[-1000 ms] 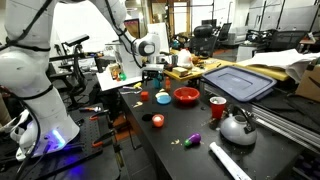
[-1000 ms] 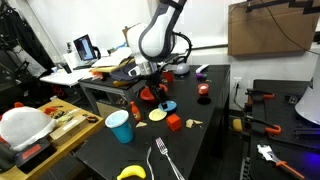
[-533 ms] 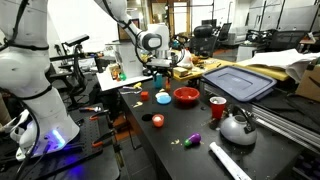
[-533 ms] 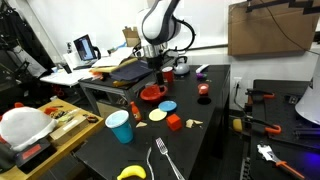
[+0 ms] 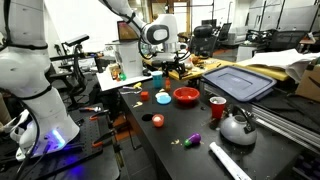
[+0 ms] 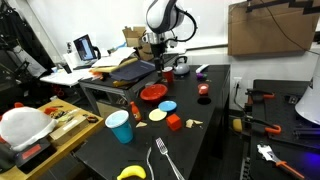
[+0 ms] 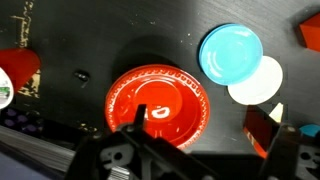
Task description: Move the orange object to the left
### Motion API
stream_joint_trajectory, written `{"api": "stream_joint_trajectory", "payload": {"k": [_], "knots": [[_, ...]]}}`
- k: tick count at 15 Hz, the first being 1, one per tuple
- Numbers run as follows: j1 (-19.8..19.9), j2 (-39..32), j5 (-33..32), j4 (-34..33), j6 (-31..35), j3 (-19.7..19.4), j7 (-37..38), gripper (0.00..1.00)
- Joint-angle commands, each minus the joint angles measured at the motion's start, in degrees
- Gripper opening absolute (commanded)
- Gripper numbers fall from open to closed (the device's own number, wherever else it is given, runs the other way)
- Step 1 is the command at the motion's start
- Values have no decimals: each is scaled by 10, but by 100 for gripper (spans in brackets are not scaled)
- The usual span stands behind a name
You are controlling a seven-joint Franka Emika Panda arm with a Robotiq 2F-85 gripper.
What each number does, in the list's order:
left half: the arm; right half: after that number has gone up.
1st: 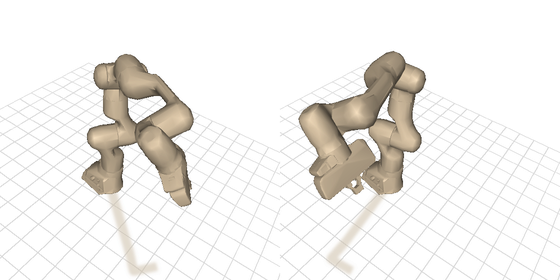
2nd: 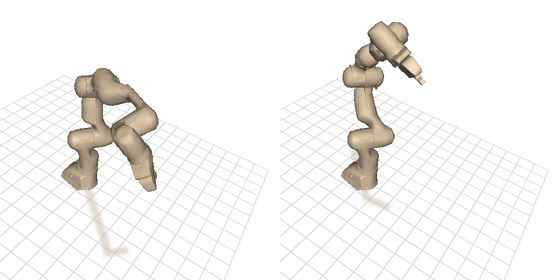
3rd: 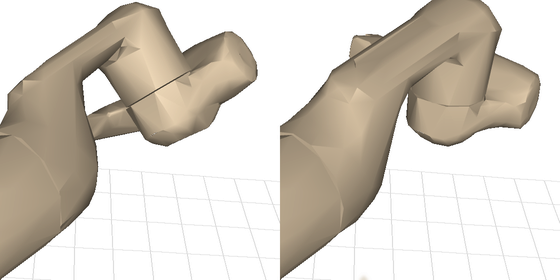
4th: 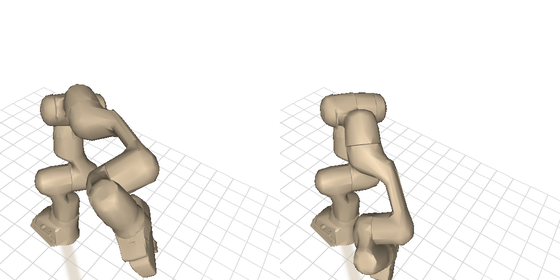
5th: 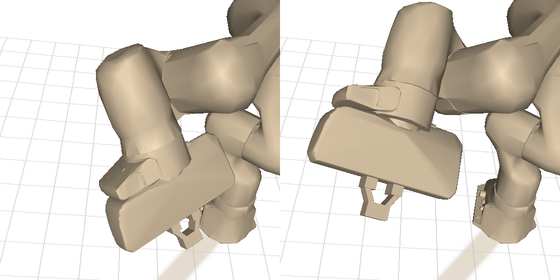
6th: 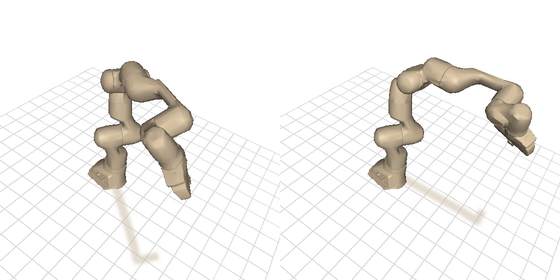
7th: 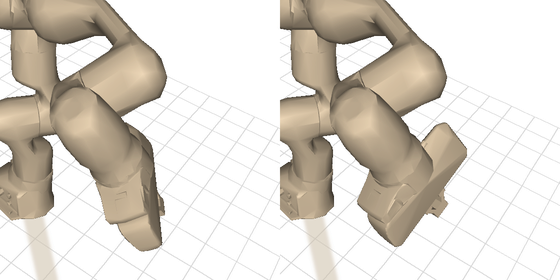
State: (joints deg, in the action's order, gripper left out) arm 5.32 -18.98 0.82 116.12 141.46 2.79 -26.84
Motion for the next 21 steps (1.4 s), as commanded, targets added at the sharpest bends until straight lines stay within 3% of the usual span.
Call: {"api": "stream_joint_trajectory", "payload": {"k": [1,7,14,21], "knots": [[-10,9,-28,-17,-1,-22,71,100],[-13,5,-52,-75,-57,-40,145,100],[-12,6,-54,-143,-130,-45,159,100],[-14,43,-53,-158,-200,-45,168,100]]}}
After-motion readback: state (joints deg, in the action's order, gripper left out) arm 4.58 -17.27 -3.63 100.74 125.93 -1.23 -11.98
